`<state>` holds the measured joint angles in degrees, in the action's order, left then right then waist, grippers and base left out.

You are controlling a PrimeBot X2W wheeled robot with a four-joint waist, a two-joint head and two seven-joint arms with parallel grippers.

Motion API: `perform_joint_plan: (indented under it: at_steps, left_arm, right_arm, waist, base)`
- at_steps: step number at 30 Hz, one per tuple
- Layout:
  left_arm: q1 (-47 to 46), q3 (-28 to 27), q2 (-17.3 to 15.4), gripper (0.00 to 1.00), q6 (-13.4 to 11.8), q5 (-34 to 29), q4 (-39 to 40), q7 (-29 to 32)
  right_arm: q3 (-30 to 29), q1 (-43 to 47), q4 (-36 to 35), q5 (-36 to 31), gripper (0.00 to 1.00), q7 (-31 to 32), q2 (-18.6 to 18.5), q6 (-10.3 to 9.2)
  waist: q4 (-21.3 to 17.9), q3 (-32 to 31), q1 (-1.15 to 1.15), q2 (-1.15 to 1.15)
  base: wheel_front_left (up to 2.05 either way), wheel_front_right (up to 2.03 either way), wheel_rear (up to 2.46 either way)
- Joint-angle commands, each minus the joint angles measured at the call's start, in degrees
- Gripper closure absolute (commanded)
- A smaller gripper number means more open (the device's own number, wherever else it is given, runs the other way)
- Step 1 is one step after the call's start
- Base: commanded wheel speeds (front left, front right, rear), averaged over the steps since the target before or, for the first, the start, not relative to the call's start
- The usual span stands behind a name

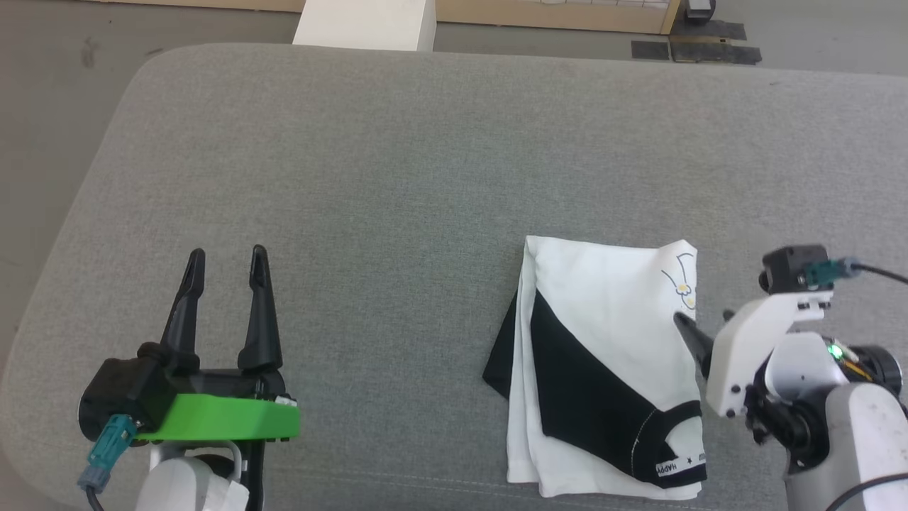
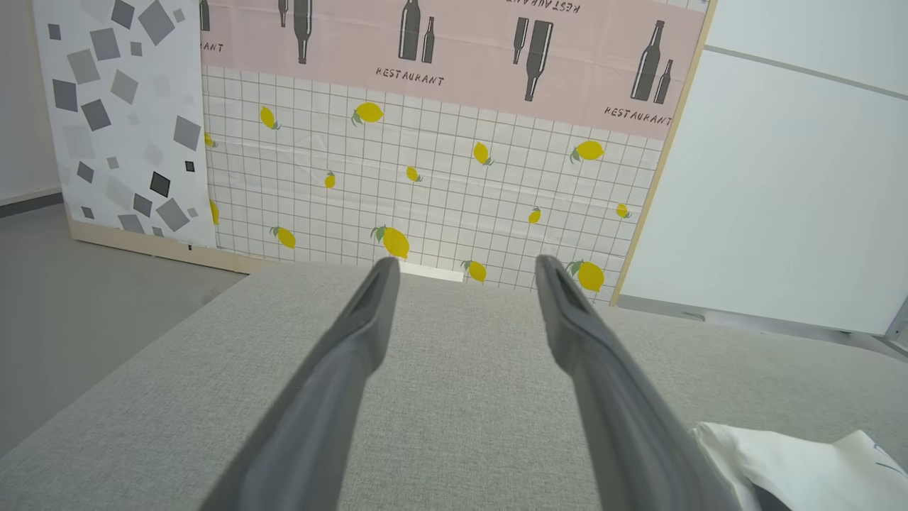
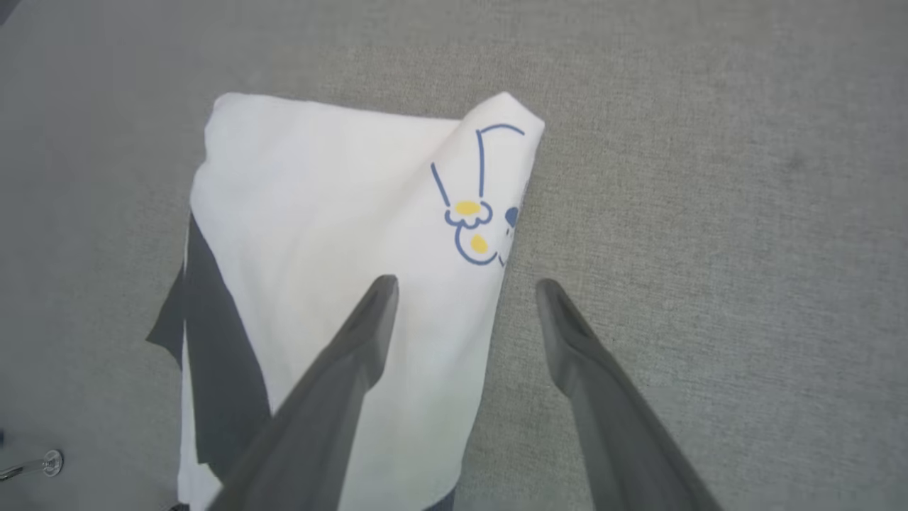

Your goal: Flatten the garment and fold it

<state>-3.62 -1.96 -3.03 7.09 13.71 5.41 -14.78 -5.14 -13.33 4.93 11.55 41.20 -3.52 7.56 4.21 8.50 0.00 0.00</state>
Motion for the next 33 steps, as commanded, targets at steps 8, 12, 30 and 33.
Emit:
perform_joint_plan:
  at_steps: [8,12,30,33]
  left_arm:
    - [-0.84,0.54,0.15,0.0,0.39,0.55,-0.08,-0.22]
    - [-1.51,0.74,0.15,0.0,0.39,0.84,-0.05,-0.22]
    - [-1.56,0.29,0.15,0.0,0.4,1.14,-0.55,-0.22]
    - [-0.88,-0.3,0.15,0.0,0.4,0.67,-0.17,-0.22]
  right_arm:
    - [-1.7,1.87,2.95,-1.17,0.0,1.68,0.61,-0.08]
    - [-0.88,-0.02,7.28,-0.34,0.0,0.74,0.63,-0.08]
    - [6.03,-5.09,16.17,-0.99,1.0,-0.59,-0.39,-0.08]
    - [8.33,-5.66,13.88,-1.3,1.0,0.48,-3.94,-0.08]
  waist:
    - [1.26,1.76,0.0,0.0]
    - [1.95,3.01,0.0,0.0]
    - [1.28,2.67,0.0,0.0]
    - [-1.5,2.5,0.0,0.0]
  base:
    - [0.0,0.0,0.0]
    - [0.0,0.0,0.0]
    - [0.0,0.0,0.0]
    - [0.0,0.0,0.0]
